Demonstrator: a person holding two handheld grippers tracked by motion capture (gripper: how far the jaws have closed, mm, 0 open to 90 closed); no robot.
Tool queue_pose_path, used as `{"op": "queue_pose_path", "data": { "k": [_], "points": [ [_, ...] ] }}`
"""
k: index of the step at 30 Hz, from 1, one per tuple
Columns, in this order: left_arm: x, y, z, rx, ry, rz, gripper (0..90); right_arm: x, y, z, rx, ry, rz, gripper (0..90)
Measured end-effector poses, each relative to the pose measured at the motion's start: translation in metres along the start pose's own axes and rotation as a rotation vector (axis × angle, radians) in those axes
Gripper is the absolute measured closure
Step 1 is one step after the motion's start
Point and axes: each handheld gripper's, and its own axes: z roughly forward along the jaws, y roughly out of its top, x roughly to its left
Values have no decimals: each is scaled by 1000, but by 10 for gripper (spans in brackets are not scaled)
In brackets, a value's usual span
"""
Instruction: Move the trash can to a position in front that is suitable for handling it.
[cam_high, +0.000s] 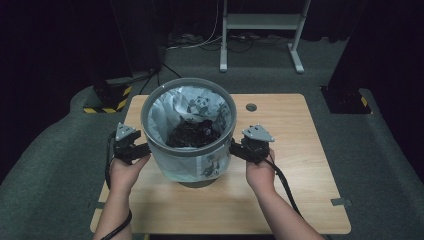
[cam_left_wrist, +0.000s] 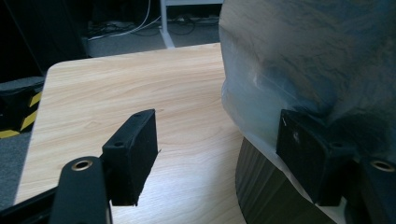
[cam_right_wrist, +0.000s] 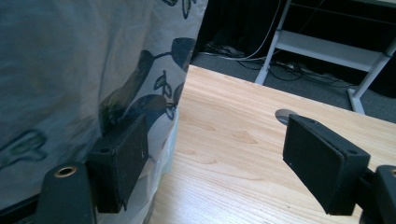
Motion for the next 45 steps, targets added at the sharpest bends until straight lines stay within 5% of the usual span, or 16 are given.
{"op": "queue_pose_path", "data": {
  "k": [15, 35, 45],
  "points": [
    [-55, 10, 20, 25, -41, 31, 314, -50, -23, -27, -26, -25, 33, 217],
    [-128, 29, 65, 44, -98, 88, 344, -117, -46, -51, -5, -156, 106, 244],
    [-142, 31, 81, 64, -122, 85, 296, -136, -52, -60, -7, -182, 119, 225]
  ]
}}
